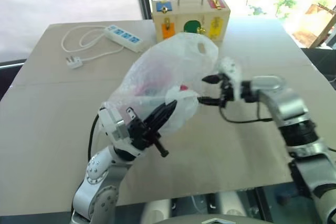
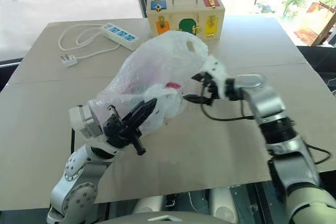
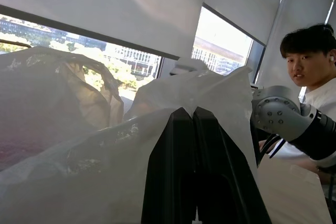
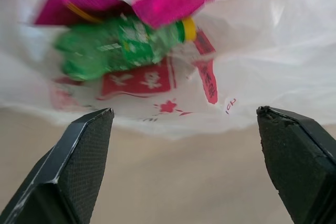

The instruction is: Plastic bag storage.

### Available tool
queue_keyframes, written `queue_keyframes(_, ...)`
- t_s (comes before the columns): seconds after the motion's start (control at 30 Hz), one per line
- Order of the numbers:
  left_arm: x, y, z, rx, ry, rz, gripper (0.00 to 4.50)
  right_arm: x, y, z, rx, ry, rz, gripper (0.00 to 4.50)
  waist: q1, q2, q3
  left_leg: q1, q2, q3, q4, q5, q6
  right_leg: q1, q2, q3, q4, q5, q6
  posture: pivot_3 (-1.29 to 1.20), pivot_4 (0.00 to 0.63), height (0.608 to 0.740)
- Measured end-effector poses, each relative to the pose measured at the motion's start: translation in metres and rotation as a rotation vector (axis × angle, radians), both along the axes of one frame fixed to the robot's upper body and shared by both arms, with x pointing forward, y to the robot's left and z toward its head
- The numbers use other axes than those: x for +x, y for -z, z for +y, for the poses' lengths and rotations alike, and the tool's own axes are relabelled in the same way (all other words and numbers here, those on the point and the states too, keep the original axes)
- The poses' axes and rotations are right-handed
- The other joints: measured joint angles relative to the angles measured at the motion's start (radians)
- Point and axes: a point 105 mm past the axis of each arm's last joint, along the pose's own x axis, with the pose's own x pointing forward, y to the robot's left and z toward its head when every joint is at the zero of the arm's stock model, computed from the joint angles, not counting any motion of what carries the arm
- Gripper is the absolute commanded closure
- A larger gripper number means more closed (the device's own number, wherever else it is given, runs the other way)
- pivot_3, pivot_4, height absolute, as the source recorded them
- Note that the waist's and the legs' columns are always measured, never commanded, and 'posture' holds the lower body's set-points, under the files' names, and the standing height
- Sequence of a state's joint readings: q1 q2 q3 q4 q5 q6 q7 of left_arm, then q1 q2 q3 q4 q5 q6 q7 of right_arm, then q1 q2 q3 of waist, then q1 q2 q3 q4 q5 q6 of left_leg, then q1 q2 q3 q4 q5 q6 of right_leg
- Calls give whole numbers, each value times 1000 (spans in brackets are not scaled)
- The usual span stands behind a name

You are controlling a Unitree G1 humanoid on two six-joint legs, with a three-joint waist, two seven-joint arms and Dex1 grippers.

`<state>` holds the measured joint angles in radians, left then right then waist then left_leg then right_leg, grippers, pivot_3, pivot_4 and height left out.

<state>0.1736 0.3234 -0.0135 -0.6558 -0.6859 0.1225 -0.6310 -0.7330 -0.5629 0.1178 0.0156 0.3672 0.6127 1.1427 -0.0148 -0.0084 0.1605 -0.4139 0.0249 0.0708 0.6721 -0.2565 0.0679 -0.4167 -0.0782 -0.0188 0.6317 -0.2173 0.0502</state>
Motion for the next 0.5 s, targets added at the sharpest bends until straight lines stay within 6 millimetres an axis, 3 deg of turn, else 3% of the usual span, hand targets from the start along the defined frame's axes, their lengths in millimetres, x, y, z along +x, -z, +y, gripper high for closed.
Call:
queue_keyframes(0.1, 0, 0, 0, 3, -5, 0, 4500, 2, -17, -1, 95, 9, -13, 104, -5, 0, 0, 1, 1, 1, 0, 0, 0, 0, 1, 1, 1, 0, -1, 0, 150, 740)
queue_keyframes(0.23, -2, 3, -3, 8, 1, 9, 4500, 45, -60, -3, 309, 232, -91, 104, -4, 0, 0, 2, 1, 1, 0, 1, -1, 0, 2, 2, 4, -2, -4, 0, 150, 740)
queue_keyframes(0.27, -2, 3, -4, 8, 7, 9, 4500, 52, -63, -4, 333, 273, -89, 104, -1, 0, 0, 2, 1, 1, 0, 1, -1, 0, 2, 2, 4, -2, -4, 0, 150, 740)
queue_keyframes(0.37, -2, 2, -6, 8, 12, 6, 4500, 77, -51, -5, 382, 401, 0, 104, 5, -1, 0, 0, 0, 0, 0, 1, -1, 0, 2, 2, 4, -2, -4, 0, 150, 740)
queue_keyframes(0.5, -2, 2, -6, 12, 15, 3, 4500, 93, -8, -2, 429, 463, 239, 104, 4, 0, 0, -1, -1, 1, 0, 1, -2, -1, 1, 2, 1, 0, 0, 0, 150, 740)
